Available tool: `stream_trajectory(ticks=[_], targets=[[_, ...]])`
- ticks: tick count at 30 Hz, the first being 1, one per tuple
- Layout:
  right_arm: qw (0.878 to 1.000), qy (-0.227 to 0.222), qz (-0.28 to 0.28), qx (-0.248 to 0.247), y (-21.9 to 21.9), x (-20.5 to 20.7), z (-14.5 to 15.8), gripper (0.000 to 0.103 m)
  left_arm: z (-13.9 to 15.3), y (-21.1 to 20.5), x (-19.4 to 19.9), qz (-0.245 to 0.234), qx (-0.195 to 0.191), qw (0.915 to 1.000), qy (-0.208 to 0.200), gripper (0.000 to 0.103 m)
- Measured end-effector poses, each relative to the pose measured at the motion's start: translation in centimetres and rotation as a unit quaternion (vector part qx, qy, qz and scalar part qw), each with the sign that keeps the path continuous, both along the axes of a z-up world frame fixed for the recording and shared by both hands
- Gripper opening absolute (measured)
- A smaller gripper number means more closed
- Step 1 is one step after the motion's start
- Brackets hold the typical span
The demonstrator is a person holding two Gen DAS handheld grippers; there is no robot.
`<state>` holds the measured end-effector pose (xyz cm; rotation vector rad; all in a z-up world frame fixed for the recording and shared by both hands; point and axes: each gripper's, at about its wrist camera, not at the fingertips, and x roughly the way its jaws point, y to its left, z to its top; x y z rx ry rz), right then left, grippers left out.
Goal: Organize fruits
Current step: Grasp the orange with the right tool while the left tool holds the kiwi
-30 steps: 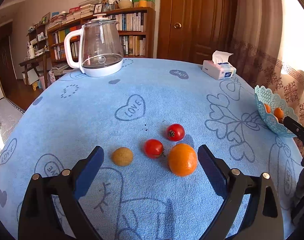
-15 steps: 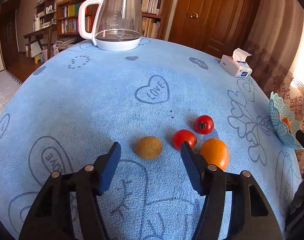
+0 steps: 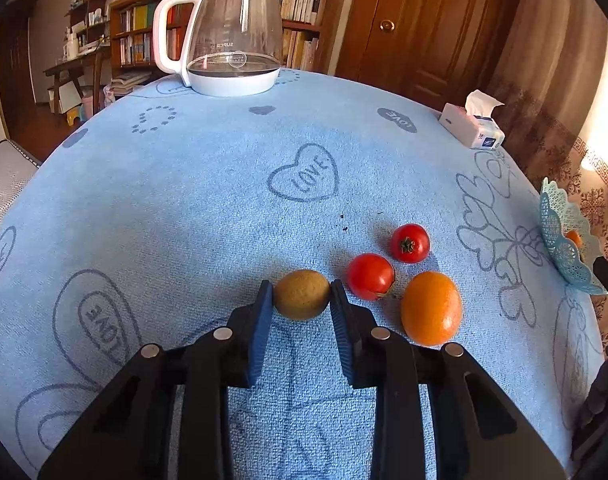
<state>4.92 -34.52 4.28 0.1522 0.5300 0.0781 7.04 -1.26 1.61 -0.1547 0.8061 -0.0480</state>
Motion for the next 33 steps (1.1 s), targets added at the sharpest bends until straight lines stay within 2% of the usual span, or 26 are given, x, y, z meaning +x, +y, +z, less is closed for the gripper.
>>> stream_trajectory(ticks=[6, 12, 19, 25, 27, 29, 33], targets=[[1.000, 0.003, 0.011, 0.004, 0.9, -0.4, 0.0, 0.092, 0.7, 0.0, -0.6, 0.011, 0.010, 0.9996, -0.023, 0.029], [0.997, 0.020, 0.073, 0.007, 4.7, -1.1, -0.4, 0.092, 1.1, 0.8, -0.8, 0.034, 0.004, 0.9989, -0.033, 0.029], [0.986, 0.061, 0.157, 0.001, 11.1, -0.1, -0.8, 0.092, 1.4, 1.5, -1.0, 0.057, 0.009, 0.9974, -0.044, 0.029], [0.973, 0.078, 0.214, -0.031, 16.6, 1.1, -1.2, 0.092, 1.6, 2.1, -1.1, 0.077, 0.011, 0.9956, -0.052, 0.029], [0.970, 0.088, 0.224, -0.040, 17.8, 1.6, -1.7, 0.088, 1.6, 2.4, -1.1, 0.084, 0.011, 0.9951, -0.051, 0.029], [0.966, 0.103, 0.234, -0.047, 18.8, 2.1, -2.2, 0.075, 1.5, 2.7, -1.0, 0.091, 0.007, 0.9947, -0.049, 0.029], [0.960, 0.129, 0.243, -0.057, 20.5, 3.0, -3.2, 0.068, 1.5, 3.0, -0.9, 0.098, 0.003, 0.9941, -0.046, 0.029]])
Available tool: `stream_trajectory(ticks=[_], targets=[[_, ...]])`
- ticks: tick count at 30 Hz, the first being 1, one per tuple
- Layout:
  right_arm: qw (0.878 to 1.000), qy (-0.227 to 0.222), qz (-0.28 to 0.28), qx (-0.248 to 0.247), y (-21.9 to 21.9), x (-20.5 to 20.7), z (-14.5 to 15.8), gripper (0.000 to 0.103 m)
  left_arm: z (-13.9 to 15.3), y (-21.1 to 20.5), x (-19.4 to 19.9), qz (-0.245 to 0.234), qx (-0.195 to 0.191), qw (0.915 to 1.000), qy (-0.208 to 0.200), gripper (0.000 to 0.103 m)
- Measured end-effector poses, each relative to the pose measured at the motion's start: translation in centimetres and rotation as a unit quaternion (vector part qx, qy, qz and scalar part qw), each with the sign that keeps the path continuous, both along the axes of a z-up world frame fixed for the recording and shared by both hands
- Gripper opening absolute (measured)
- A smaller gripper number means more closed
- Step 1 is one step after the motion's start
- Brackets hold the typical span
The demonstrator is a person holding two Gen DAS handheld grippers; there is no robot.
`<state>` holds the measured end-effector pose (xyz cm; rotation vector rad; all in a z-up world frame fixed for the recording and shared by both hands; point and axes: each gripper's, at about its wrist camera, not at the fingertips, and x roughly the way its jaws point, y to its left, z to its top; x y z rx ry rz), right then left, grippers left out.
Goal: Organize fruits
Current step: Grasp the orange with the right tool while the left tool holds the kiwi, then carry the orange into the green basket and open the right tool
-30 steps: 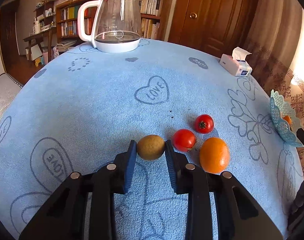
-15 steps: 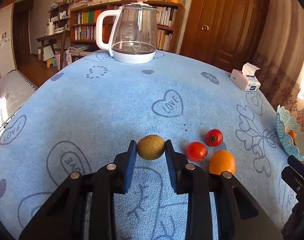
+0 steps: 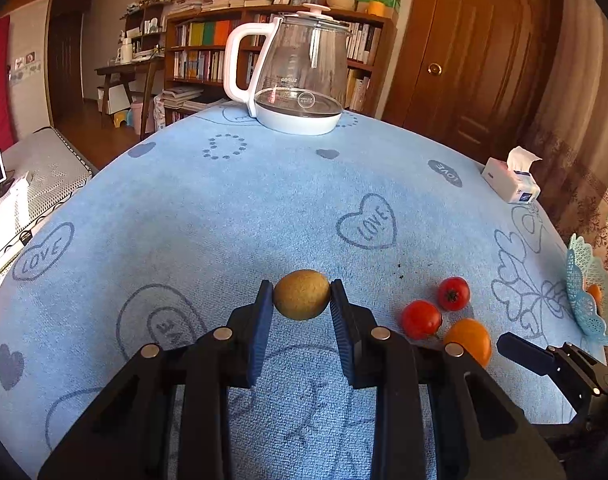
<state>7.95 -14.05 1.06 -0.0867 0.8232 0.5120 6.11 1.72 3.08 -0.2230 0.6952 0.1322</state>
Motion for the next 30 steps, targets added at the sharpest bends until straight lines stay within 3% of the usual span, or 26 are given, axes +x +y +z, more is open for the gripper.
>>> stream_trajectory(ticks=[7, 18, 30], targets=[[1.000, 0.016, -0.005, -0.026, 1.4, 1.0, -0.8, 0.041, -0.2, 0.1, 0.1, 0.000, -0.003, 1.0000, 0.003, 0.029], [1.000, 0.007, -0.027, 0.012, -0.4, 0.4, -0.2, 0.040, -0.3, 0.0, 0.1, -0.002, -0.001, 1.0000, 0.005, 0.029], [0.996, -0.033, -0.073, 0.042, -3.2, -0.1, 1.7, 0.040, -0.2, -0.6, -0.1, -0.012, 0.004, 0.9999, -0.003, 0.029]])
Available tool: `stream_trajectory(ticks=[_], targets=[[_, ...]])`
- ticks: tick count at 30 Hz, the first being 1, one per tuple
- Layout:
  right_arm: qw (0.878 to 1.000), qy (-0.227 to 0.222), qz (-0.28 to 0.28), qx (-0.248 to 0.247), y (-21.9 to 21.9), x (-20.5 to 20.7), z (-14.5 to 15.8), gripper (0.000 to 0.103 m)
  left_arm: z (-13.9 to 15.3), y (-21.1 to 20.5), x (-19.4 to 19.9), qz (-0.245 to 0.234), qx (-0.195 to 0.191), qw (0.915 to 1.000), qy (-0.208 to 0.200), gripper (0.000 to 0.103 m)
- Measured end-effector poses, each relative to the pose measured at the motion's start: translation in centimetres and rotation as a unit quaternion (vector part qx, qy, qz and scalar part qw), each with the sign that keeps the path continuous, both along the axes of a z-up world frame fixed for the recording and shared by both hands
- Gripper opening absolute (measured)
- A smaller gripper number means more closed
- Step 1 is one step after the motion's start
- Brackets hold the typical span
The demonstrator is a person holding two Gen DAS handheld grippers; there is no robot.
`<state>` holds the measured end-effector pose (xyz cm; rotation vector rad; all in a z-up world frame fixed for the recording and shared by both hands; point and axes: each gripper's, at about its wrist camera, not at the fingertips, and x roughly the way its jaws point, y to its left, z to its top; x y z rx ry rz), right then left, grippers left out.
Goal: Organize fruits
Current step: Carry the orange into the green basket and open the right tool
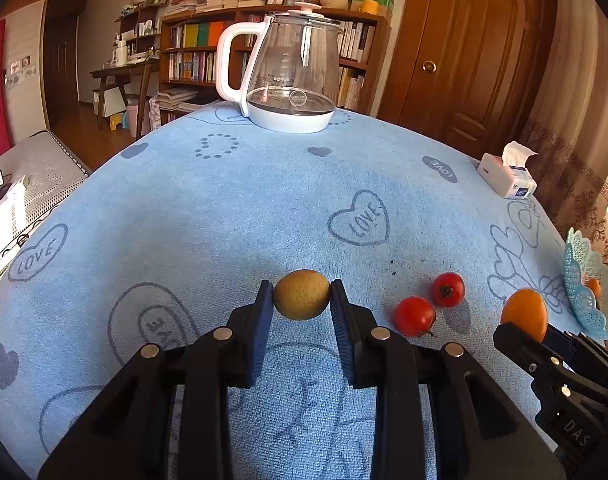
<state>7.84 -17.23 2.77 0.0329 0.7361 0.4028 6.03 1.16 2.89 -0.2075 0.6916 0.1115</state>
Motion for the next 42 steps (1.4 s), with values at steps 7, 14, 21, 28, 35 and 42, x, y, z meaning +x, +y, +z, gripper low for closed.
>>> stream_trajectory(ticks=[7, 14, 21, 28, 35, 42], targets=[[0.998, -0.029, -0.054, 0.017, -3.3, -0.1, 1.4, 0.040, 0.2, -0.6, -0.2, -0.010, 0.007, 0.9999, -0.007, 0.030], [0.990, -0.047, -0.130, 0.037, -8.0, 0.2, 2.5, 0.040, 0.2, -0.8, -0.2, -0.014, 0.008, 0.9998, -0.009, 0.030], [0.977, -0.048, -0.200, 0.052, -12.1, 0.6, 2.8, 0.040, 0.3, -0.9, -0.3, -0.017, 0.007, 0.9998, -0.010, 0.030], [0.966, -0.052, -0.246, 0.064, -15.0, 0.3, 3.2, 0.040, 0.3, -1.0, -0.3, -0.020, 0.008, 0.9997, -0.010, 0.030], [0.950, -0.047, -0.300, 0.074, -17.8, 0.0, 3.1, 0.040, 0.3, -1.0, -0.3, -0.020, 0.008, 0.9997, -0.010, 0.030], [0.933, -0.024, -0.349, 0.086, -20.6, 0.0, 2.5, 0.040, 0.3, -1.0, -0.3, -0.019, 0.008, 0.9997, -0.010, 0.030]])
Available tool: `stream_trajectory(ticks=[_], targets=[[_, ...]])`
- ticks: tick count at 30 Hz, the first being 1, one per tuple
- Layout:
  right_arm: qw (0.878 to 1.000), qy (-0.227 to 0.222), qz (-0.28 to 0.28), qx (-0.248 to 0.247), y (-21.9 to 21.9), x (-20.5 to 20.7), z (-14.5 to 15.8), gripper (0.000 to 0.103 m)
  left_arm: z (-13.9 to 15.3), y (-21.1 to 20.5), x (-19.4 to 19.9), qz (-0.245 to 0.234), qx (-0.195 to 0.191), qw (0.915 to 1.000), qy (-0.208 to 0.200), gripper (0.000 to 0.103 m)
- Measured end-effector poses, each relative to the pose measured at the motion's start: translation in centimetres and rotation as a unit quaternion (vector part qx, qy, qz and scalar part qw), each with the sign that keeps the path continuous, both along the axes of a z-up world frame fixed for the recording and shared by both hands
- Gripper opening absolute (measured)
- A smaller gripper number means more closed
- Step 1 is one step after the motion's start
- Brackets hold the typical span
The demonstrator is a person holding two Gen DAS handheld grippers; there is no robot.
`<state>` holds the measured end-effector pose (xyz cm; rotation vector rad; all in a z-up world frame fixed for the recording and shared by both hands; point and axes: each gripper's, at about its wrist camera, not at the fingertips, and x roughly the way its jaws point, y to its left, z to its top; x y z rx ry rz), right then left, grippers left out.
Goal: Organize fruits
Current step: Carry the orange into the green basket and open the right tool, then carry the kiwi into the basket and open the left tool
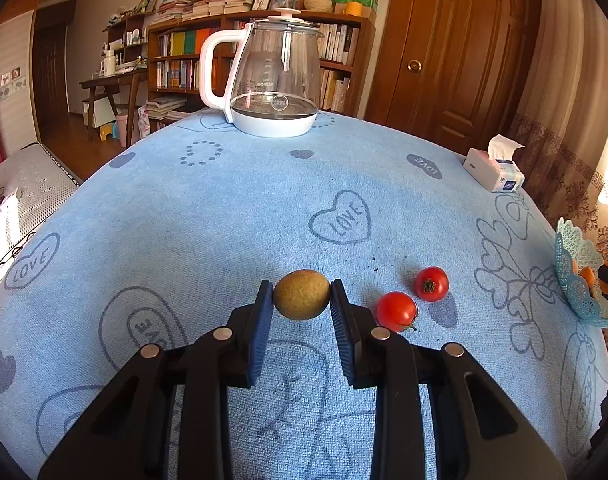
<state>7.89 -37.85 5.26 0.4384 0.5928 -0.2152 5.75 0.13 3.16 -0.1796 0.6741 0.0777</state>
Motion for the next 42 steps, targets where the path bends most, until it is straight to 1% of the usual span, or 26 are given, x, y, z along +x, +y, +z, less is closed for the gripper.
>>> stream_trajectory(ticks=[5, 9, 13, 17, 18, 20, 22, 26, 30, 32, 35, 38, 42], targets=[[1.000, 0.005, -0.014, 0.011, -0.7, -0.2, -0.3, 0.041, 0.0, 0.0, 0.0, 0.000, 0.000, 1.0000, 0.000, 0.030], [1.000, -0.005, -0.020, 0.015, -0.8, -0.4, -0.2, 0.042, 0.0, 0.0, 0.0, 0.000, 0.000, 1.0000, 0.000, 0.030], [0.999, -0.014, -0.027, 0.018, -1.1, -0.7, 0.0, 0.047, 0.0, 0.0, 0.0, 0.000, 0.000, 1.0000, 0.000, 0.030], [0.999, -0.022, -0.040, 0.017, -1.5, -0.9, 0.1, 0.049, 0.0, 0.0, -0.1, -0.001, 0.000, 1.0000, -0.001, 0.030], [0.999, -0.025, -0.045, 0.014, -1.6, -1.0, 0.2, 0.049, 0.0, 0.0, -0.1, -0.001, 0.001, 1.0000, -0.001, 0.030], [0.998, -0.031, -0.054, 0.007, -1.8, -1.3, 0.4, 0.054, -0.1, -0.1, -0.1, -0.001, 0.001, 1.0000, -0.001, 0.030], [0.998, -0.037, -0.059, 0.001, -1.8, -1.5, 0.6, 0.057, -0.1, -0.1, -0.1, -0.002, 0.001, 1.0000, -0.002, 0.030], [0.996, -0.044, -0.069, -0.018, -2.4, -2.0, 1.1, 0.059, 0.0, -0.2, -0.1, -0.004, 0.003, 1.0000, -0.005, 0.030], [0.993, -0.051, -0.092, -0.045, -3.6, -2.9, 1.4, 0.060, 0.3, -0.5, -0.3, -0.010, 0.003, 0.9999, -0.007, 0.030], [0.992, -0.049, -0.098, -0.061, -4.0, -3.2, 1.4, 0.064, 0.4, -0.9, -0.6, -0.017, 0.005, 0.9998, -0.009, 0.030], [0.992, -0.043, -0.087, -0.078, -3.9, -3.2, 0.9, 0.067, 0.8, -1.5, -0.8, -0.033, 0.004, 0.9994, -0.011, 0.030], [0.994, -0.037, -0.055, -0.084, -3.0, -2.6, 0.5, 0.069, 1.1, -2.2, -0.9, -0.049, 0.004, 0.9987, -0.012, 0.030], [0.994, -0.016, -0.022, -0.109, -1.5, -1.5, -0.1, 0.071, 1.5, -2.9, -1.2, -0.063, 0.007, 0.9979, -0.014, 0.030]])
